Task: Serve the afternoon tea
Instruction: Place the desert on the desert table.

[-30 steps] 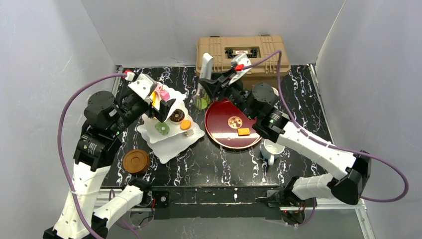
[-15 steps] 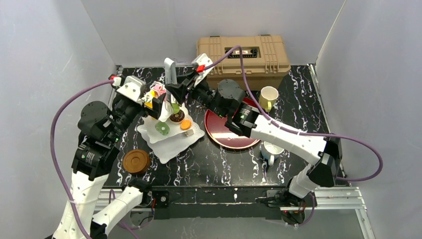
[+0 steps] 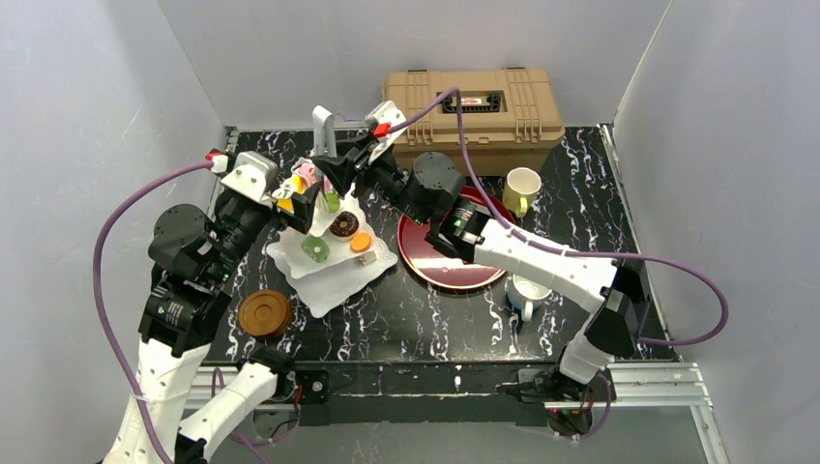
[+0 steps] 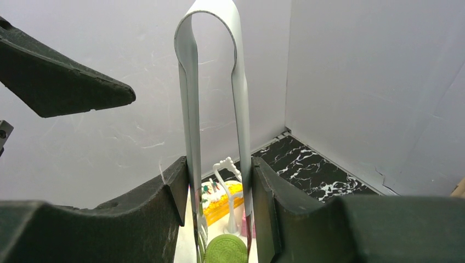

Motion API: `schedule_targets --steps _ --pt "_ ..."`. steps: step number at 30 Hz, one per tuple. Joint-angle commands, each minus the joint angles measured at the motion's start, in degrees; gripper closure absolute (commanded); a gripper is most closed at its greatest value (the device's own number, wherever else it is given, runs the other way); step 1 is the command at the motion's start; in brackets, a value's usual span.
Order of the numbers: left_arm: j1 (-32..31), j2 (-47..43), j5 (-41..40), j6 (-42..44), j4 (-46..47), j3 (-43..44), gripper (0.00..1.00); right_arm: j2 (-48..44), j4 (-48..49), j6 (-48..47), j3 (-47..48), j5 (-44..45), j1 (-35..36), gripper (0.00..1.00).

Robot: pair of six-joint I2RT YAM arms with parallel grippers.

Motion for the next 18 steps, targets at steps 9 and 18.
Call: schedule_targets --steps 9,18 --pt "0.14 -0.86 -0.82 0.19 1.32 0.24 0.01 1.02 9.06 0.45 1.84 0.81 0.36 0.70" --pt "0.14 -0.43 -0.73 0.92 1.48 0.96 0.01 1.06 9.30 0.71 1.46 0.50 0.35 0.60"
